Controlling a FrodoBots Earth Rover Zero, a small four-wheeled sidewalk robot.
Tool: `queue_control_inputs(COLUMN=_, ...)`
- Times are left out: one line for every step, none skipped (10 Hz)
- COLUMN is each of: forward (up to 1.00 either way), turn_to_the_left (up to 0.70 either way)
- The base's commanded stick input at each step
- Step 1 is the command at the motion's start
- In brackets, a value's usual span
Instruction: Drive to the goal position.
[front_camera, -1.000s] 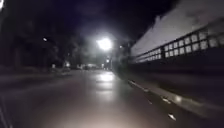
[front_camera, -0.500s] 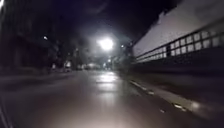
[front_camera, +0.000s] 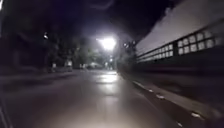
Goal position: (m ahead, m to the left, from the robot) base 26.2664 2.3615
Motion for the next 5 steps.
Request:
queue_control_inputs(forward=0.7, turn_to_the_left=-0.25)
queue_control_inputs(forward=0.7, turn_to_the_left=-0.09)
queue_control_inputs(forward=0.7, turn_to_the_left=0.0)
queue_control_inputs(forward=0.7, turn_to_the_left=0.0)
queue_control_inputs(forward=0.7, turn_to_the_left=0.0)
